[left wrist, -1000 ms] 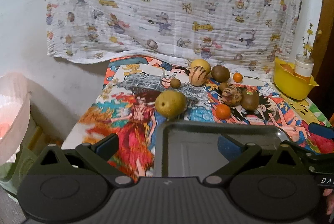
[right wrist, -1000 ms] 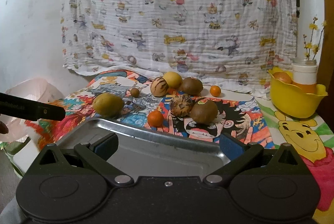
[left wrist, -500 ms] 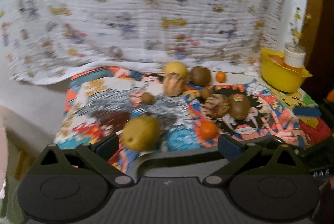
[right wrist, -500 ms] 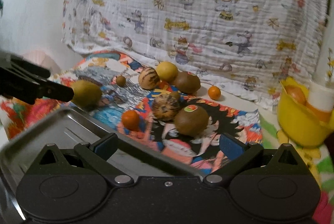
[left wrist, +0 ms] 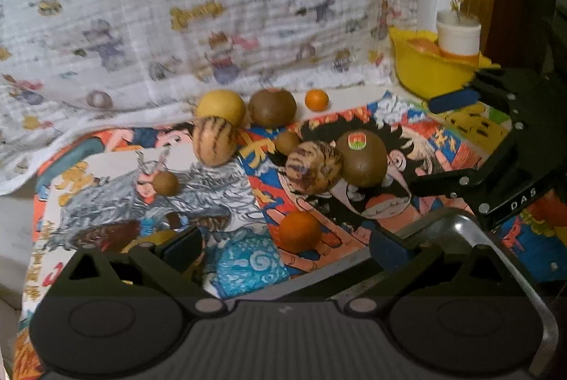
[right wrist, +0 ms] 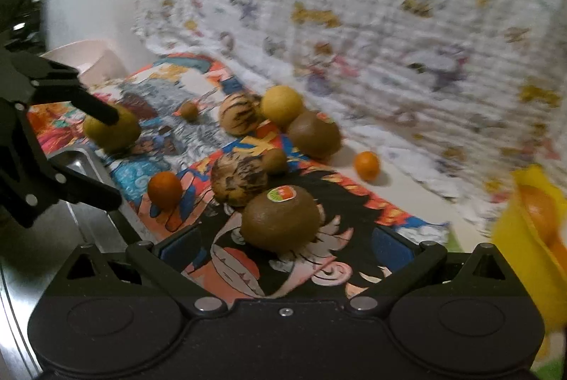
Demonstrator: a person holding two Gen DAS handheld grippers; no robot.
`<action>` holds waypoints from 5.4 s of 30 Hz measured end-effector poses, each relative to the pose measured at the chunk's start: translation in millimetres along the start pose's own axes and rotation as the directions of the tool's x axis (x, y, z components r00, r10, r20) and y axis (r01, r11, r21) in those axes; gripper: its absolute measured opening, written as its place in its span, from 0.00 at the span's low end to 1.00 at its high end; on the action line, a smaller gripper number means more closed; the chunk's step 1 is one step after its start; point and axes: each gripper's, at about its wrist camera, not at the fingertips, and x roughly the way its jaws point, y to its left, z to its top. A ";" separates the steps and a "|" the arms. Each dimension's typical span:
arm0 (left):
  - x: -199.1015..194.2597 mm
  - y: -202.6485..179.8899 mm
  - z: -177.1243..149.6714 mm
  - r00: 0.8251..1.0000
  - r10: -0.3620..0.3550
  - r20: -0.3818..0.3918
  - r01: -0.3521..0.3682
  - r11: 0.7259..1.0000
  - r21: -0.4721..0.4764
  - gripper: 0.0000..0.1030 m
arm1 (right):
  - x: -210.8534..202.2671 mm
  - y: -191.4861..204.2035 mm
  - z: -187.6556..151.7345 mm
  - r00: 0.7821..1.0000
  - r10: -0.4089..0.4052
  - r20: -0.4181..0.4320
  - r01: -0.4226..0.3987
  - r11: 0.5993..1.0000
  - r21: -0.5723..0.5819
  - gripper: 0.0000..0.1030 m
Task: Organize fruits
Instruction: 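Grasp the stickered brown kiwi with the right tool while the left tool grasps a small orange, then carry the kiwi in the right tool and the orange in the left tool over the tray, then open the left tool to drop the orange while the right tool releases the kiwi into the tray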
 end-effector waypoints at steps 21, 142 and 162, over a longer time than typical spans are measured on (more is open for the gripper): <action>43.5 5.2 -0.3 0.996 -0.061 -0.062 0.061 0.998 -0.009 0.67 | 60.7 -15.2 8.7 0.987 0.147 -0.064 -0.150 0.987 -0.058 0.77; -125.8 3.3 -129.5 0.997 0.006 -0.082 -0.009 1.000 -0.029 0.60 | -70.3 195.6 -49.7 0.990 0.142 0.011 -0.142 0.984 0.103 0.75; -123.1 30.3 -103.5 0.993 0.096 -0.067 -0.101 0.992 -0.078 0.99 | -80.7 149.4 -31.5 0.993 0.098 0.070 -0.106 0.986 0.132 0.99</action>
